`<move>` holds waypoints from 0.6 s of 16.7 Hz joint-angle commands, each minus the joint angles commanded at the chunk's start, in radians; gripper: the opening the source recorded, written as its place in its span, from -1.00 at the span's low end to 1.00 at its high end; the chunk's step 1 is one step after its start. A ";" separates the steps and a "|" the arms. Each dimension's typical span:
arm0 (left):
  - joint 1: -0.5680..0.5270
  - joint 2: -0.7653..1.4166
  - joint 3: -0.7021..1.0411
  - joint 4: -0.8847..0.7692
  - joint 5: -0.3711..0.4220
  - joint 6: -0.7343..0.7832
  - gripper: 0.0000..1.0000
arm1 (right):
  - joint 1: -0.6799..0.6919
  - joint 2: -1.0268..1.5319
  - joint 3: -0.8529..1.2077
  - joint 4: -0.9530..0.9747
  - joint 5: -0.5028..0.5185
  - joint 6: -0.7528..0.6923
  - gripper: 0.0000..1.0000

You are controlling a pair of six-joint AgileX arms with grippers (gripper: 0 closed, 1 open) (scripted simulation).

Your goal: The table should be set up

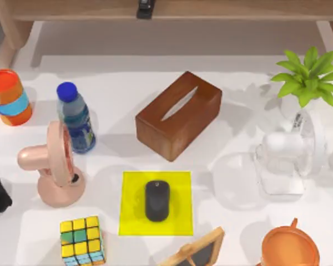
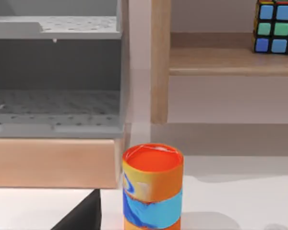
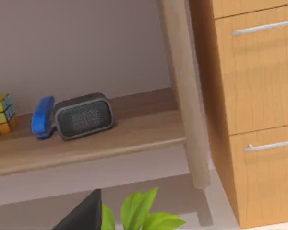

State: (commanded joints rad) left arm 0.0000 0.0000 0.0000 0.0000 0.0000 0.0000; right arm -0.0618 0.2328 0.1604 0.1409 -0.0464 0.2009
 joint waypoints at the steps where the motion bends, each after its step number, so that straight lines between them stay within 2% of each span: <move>1: 0.000 0.000 0.000 0.000 0.000 0.000 1.00 | 0.016 -0.065 -0.041 -0.036 0.012 -0.052 1.00; 5: 0.000 0.000 0.000 0.000 0.000 0.000 1.00 | 0.058 -0.220 -0.151 -0.132 0.044 -0.189 1.00; 10: 0.000 0.000 0.000 0.000 0.000 0.000 1.00 | 0.062 -0.233 -0.160 -0.141 0.046 -0.201 1.00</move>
State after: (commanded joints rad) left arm 0.0000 0.0000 0.0000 0.0000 0.0000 0.0000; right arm 0.0000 0.0000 0.0000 0.0000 0.0000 0.0000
